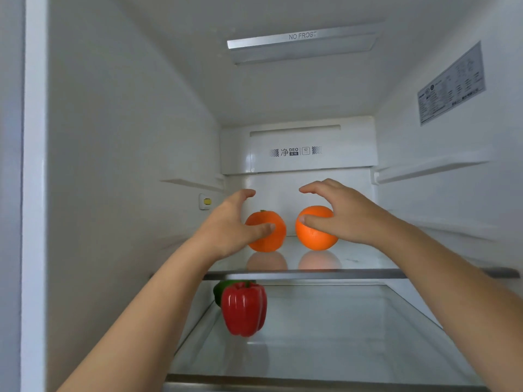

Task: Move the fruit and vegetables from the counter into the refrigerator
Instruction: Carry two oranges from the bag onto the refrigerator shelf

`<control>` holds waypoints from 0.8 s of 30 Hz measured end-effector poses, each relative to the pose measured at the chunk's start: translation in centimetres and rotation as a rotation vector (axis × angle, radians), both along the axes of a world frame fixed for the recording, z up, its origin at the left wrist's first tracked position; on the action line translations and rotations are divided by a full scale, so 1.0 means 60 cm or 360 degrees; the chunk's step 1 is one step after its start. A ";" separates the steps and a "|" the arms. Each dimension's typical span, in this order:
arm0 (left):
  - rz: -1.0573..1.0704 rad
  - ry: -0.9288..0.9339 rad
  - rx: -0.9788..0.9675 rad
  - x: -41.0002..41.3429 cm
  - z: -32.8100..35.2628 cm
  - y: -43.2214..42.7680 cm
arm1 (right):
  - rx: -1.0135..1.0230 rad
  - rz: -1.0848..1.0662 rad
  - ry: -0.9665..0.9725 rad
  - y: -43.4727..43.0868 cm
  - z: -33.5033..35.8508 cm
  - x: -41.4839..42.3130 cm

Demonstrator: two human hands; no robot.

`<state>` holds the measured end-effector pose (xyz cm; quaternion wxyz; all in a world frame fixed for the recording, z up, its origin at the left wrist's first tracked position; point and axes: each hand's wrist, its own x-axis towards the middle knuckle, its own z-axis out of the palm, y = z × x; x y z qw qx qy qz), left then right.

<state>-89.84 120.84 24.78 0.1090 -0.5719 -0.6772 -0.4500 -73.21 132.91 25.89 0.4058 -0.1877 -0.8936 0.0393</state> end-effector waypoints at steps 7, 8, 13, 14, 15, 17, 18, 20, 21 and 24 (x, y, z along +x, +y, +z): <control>0.0197 0.0433 0.0259 0.062 -0.052 -0.073 | 0.0358 -0.0115 0.0303 -0.087 -0.071 -0.010; 0.0197 0.0462 0.0286 0.067 -0.063 -0.085 | 0.0389 -0.0077 0.0352 -0.099 -0.086 -0.013; 0.0290 0.0525 0.0330 0.081 -0.130 -0.145 | 0.0394 0.0044 0.0519 -0.160 -0.154 -0.022; 0.0319 0.0509 0.0331 0.085 -0.142 -0.156 | 0.0380 0.0062 0.0519 -0.171 -0.164 -0.024; 0.0349 0.0502 0.0327 0.088 -0.154 -0.167 | 0.0361 0.0084 0.0503 -0.182 -0.175 -0.026; 0.0427 0.0549 0.0302 0.092 -0.176 -0.186 | 0.0344 0.0146 0.0458 -0.202 -0.193 -0.031; 0.0479 0.0600 0.0281 0.092 -0.188 -0.195 | 0.0348 0.0180 0.0441 -0.210 -0.202 -0.035; 0.0595 0.0703 0.0230 0.090 -0.211 -0.215 | 0.0355 0.0233 0.0404 -0.229 -0.218 -0.041; 0.0647 0.0733 0.0205 0.089 -0.223 -0.227 | 0.0357 0.0256 0.0381 -0.237 -0.225 -0.045; 0.0748 0.0734 0.0152 0.087 -0.250 -0.269 | 0.0326 0.0336 0.0327 -0.268 -0.246 -0.055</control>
